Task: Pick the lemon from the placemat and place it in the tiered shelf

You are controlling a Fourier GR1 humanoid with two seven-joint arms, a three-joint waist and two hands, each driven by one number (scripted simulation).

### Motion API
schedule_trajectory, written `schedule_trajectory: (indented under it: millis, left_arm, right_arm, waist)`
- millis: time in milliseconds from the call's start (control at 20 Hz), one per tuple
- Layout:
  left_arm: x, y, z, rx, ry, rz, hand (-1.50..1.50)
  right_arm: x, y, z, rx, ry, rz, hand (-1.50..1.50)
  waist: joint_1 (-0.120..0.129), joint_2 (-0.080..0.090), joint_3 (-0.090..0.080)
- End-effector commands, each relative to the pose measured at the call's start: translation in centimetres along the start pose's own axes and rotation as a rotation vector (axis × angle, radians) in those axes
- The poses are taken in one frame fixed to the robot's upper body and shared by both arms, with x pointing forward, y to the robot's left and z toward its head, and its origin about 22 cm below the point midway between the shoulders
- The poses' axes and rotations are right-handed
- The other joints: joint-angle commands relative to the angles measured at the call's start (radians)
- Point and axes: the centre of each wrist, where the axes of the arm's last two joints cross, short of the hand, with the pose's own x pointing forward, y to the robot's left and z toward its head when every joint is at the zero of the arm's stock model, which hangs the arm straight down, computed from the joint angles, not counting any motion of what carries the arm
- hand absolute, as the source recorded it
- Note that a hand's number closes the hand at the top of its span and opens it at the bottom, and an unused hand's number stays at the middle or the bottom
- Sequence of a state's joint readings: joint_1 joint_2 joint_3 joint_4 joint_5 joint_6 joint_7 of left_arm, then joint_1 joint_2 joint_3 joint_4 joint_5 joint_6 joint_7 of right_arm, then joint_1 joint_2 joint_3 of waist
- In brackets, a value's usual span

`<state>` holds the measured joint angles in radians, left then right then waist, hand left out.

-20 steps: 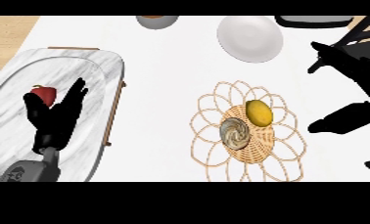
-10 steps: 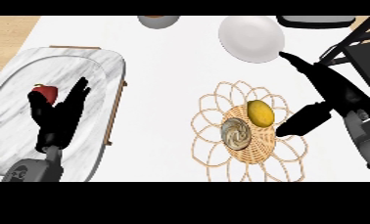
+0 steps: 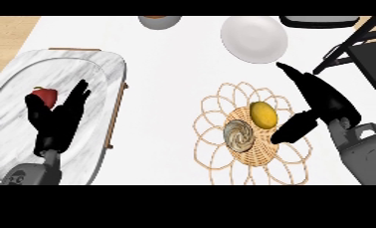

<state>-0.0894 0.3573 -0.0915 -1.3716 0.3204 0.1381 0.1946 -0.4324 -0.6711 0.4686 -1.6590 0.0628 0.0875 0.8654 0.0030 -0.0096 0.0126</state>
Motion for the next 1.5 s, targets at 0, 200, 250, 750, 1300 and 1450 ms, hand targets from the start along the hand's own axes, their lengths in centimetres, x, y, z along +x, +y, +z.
schedule_trajectory:
  millis: [0, 200, 250, 750, 1300, 1450]
  left_arm:
    - [-1.3, 0.1, -0.3, 0.008, 0.124, 0.007, 0.0]
    - [-1.2, -0.3, 0.4, -0.013, 0.127, 0.019, 0.0]
    - [-2.7, -0.5, 0.8, 0.004, 0.151, 0.011, 0.0]
    - [-1.9, -3.2, 0.8, -0.03, 0.117, 0.019, 0.0]
    - [-2.6, 0.0, 0.7, -0.008, 0.129, 0.004, 0.0]
    - [-2.5, -0.5, 0.5, -0.016, 0.121, 0.018, 0.0]
  right_arm:
    - [-0.1, 1.8, 0.4, -0.014, 0.027, 0.022, -1.5]
    - [0.2, 2.1, -1.3, -0.012, 0.045, 0.023, -1.5]
    - [1.1, 1.9, 0.1, -0.008, 0.033, 0.037, -1.5]
    - [-1.2, 5.9, -3.6, -0.053, 0.095, 0.087, -1.5]
    - [-1.8, 7.3, -4.7, -0.108, 0.045, 0.045, -1.5]
    - [-1.4, 8.9, -5.9, -0.106, 0.019, 0.053, -1.5]
  waist:
    - [-0.007, 0.009, -0.013]
    - [0.005, 0.01, -0.013]
    - [-0.001, 0.009, -0.013]
    - [0.006, 0.011, -0.012]
    - [0.0, 0.011, -0.013]
    - [0.006, 0.013, -0.012]
